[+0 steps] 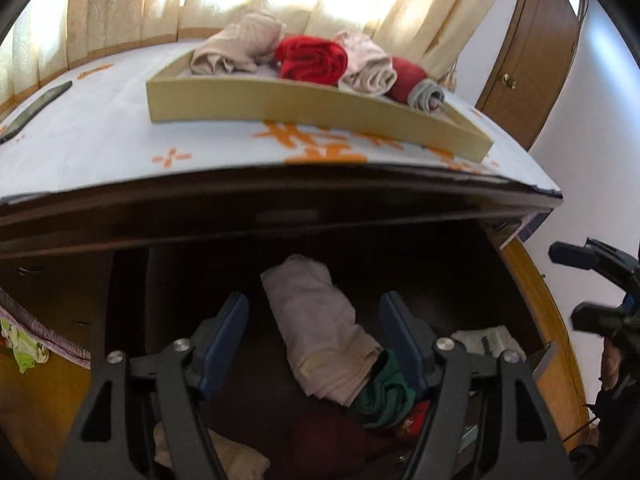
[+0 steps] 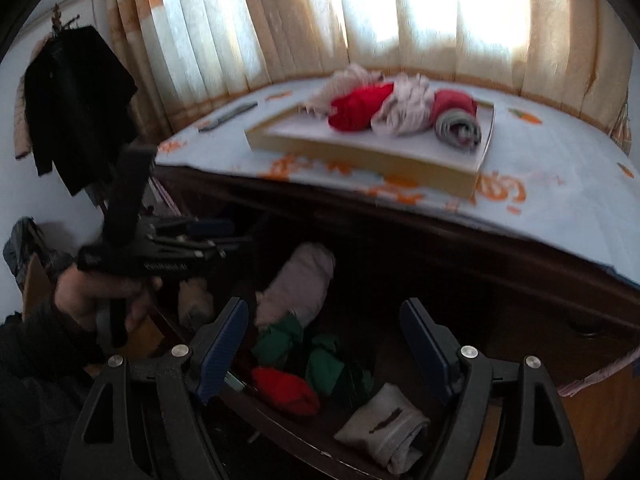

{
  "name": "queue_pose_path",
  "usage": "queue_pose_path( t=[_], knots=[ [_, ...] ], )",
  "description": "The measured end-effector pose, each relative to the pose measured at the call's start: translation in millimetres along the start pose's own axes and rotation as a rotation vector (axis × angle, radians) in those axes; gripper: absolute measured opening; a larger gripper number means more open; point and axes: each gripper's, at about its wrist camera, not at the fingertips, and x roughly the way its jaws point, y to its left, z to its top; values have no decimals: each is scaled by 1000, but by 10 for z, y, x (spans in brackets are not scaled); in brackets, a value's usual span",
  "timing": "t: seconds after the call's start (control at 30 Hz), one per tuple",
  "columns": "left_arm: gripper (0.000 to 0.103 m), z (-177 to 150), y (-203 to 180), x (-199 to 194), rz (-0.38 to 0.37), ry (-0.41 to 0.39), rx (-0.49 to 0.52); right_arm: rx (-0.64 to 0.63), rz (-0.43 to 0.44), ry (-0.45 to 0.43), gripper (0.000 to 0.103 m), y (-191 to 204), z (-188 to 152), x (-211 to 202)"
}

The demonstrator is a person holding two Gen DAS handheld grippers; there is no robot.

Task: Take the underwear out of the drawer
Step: 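Move both open tools back down into the clothes drawer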

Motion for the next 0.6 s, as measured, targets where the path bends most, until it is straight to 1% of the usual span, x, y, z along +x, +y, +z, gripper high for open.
queue_pose_path(
  t=[0.07, 0.23, 0.27, 0.3, 0.5, 0.6],
  knots=[
    [72, -19, -1, 21, 2, 9, 0, -19, -6, 30, 80, -12, -64, 106],
    [82, -27, 26, 46, 11, 12, -13, -48, 9, 109, 80, -53, -168, 424],
    [88, -26, 42, 46, 14, 10, -16, -59, 9, 130, 80, -60, -187, 502],
    [92, -28, 52, 40, 17, 6, -21, -67, 7, 145, 80, -62, -196, 555],
    [93, -30, 137, 35, 13, 1, -51, -161, 6, 247, 80, 1, -206, 867],
    [93, -34, 174, 30, 12, -1, -65, -220, 26, 287, 80, 110, -198, 977]
  ],
)
